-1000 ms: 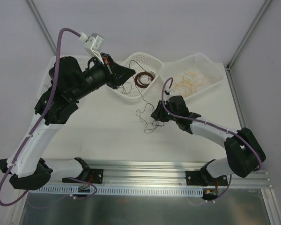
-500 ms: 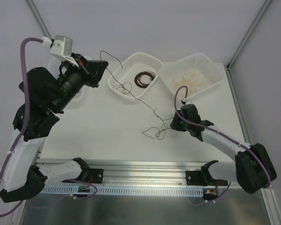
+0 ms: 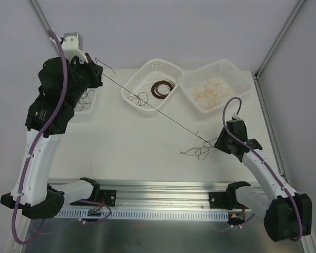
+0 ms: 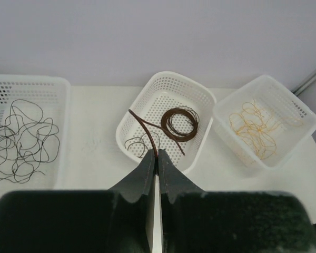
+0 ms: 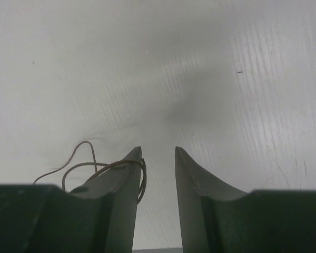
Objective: Untangle the cables
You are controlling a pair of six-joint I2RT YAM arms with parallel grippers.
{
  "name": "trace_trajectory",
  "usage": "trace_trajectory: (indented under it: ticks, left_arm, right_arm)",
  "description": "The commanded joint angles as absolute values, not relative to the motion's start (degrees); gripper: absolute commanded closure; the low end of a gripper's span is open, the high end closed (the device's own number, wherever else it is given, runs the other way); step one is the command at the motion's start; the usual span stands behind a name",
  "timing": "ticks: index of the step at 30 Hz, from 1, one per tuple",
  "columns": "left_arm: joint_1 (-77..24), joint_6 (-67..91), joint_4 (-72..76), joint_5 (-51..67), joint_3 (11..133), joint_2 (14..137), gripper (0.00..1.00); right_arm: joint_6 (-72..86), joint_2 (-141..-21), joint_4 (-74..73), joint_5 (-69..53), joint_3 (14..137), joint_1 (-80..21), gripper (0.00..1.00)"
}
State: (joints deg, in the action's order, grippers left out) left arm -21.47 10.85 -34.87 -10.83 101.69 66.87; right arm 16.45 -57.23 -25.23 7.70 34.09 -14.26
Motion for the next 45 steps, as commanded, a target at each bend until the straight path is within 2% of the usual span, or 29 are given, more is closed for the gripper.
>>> trace_trajectory:
  ticks: [1, 4, 6, 8, 14, 18, 21, 26, 31, 35, 38, 39, 42, 45]
  left_arm:
    - [-19.4, 9.1, -33.7, -10.0, 100.9, 66.2, 1.00]
    - [-18.3, 8.9, -34.6, -11.0, 98.0, 66.3, 1.00]
    - [-16.4, 9.0, -35.8, -11.5, 96.5, 65.9, 1.00]
    - [-15.9, 9.1, -35.9, -11.5, 94.9, 65.2, 1.00]
    - [-16.0, 12.2, -36.1, -6.2, 80.8, 61.3, 1.00]
    - [-15.9, 14.3, -36.0, -6.1, 69.1, 58.6, 1.00]
    - [-15.7, 14.1, -36.5, -7.4, 65.5, 57.7, 1.00]
    - [-15.7, 15.4, -36.5, -0.2, 65.0, 58.4, 1.00]
    - [-15.8, 15.5, -36.1, 6.1, 64.4, 61.2, 1.00]
    - [-15.9, 17.2, -34.2, 10.4, 62.4, 65.2, 0.92]
    - [-17.2, 18.6, -31.9, 10.8, 61.2, 69.1, 0.79]
    - [-18.1, 18.9, -31.6, 10.6, 61.2, 70.0, 0.70]
    - [-22.1, 19.9, -30.1, 9.0, 60.8, 75.0, 0.55]
    - [-25.0, 21.4, -28.3, 9.1, 60.8, 77.9, 0.43]
  right_arm:
    - [16.6, -52.9, -32.1, 0.5, 37.4, -9.4, 0.65]
    - [15.6, -51.5, -35.9, 0.4, 41.9, -7.7, 0.64]
    - [15.6, -51.2, -36.6, -5.5, 43.4, -3.5, 0.64]
    - [16.3, -50.6, -35.1, -16.6, 44.1, -0.3, 0.63]
    - [19.1, -47.0, -31.4, -27.7, 49.4, 0.9, 0.63]
    - [17.3, -46.1, -33.6, -23.7, 53.7, 0.9, 0.63]
    - [13.4, -48.0, -38.1, -20.3, 54.5, 0.8, 0.64]
    - [7.1, -51.7, -42.0, -16.7, 52.1, -3.7, 0.62]
    - [9.0, -51.7, -39.0, -16.2, 45.5, -5.9, 0.58]
    - [9.0, -53.1, -38.0, -14.9, 43.9, -9.0, 0.53]
    - [8.3, -54.1, -38.1, -12.9, 43.9, -11.0, 0.49]
    - [8.3, -54.3, -38.1, -12.7, 43.9, -11.3, 0.49]
    - [8.0, -54.7, -38.1, -12.0, 43.8, -12.4, 0.45]
    - [8.0, -54.8, -37.9, -11.8, 43.4, -12.8, 0.44]
